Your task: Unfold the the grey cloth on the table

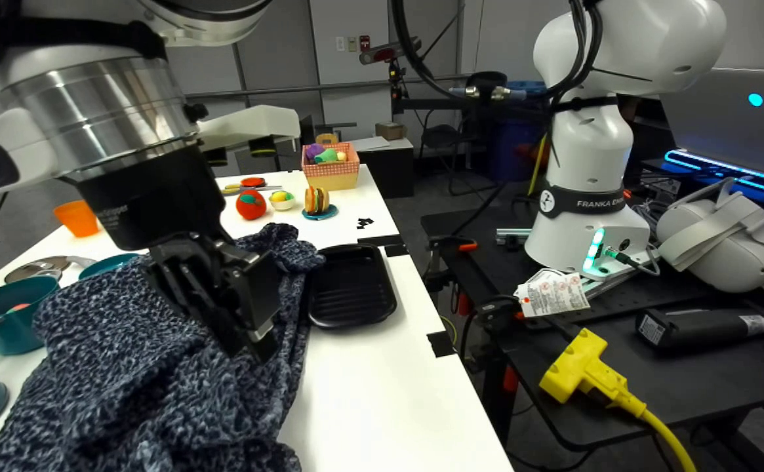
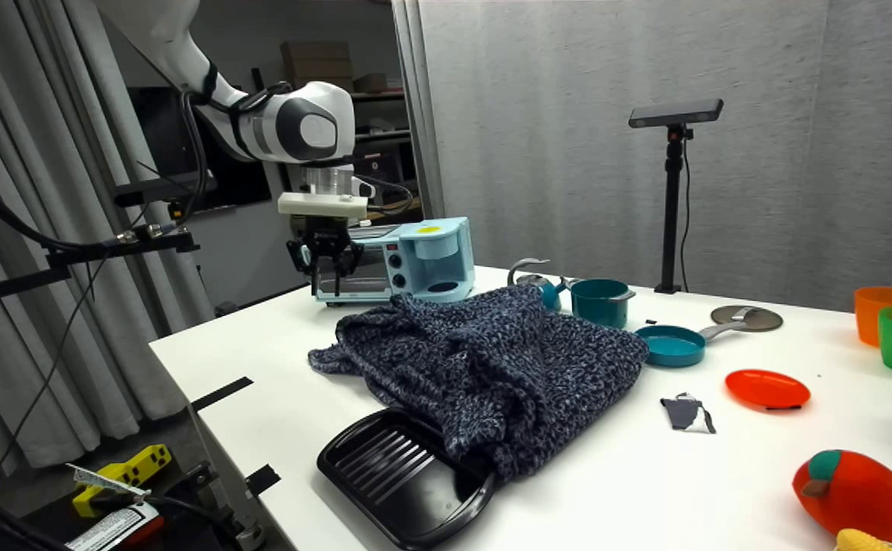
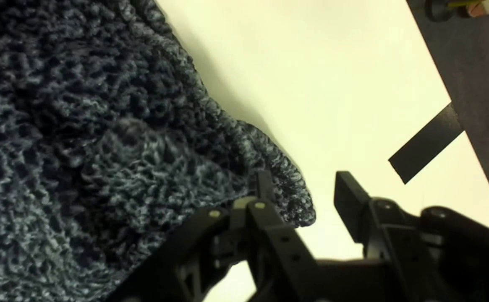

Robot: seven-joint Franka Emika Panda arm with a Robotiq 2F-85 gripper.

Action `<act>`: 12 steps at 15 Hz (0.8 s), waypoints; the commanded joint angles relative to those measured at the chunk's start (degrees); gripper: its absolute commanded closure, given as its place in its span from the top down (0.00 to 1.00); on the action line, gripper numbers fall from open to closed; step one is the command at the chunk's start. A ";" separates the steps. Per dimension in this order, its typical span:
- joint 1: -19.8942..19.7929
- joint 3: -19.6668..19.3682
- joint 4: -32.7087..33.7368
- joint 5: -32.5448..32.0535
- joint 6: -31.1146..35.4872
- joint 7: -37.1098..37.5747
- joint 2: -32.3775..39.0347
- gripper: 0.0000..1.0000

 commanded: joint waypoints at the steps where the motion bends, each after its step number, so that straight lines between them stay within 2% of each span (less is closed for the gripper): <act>1: 0.09 -0.72 -0.89 1.00 -2.48 -2.75 -2.00 0.73; 4: 0.26 -1.26 -0.72 0.31 -2.04 -2.21 -2.02 0.95; 5: 0.24 -1.50 -0.61 0.22 -1.94 -1.87 -1.89 1.00; 12: -0.33 -6.06 -0.36 -1.25 7.93 5.86 -1.32 1.00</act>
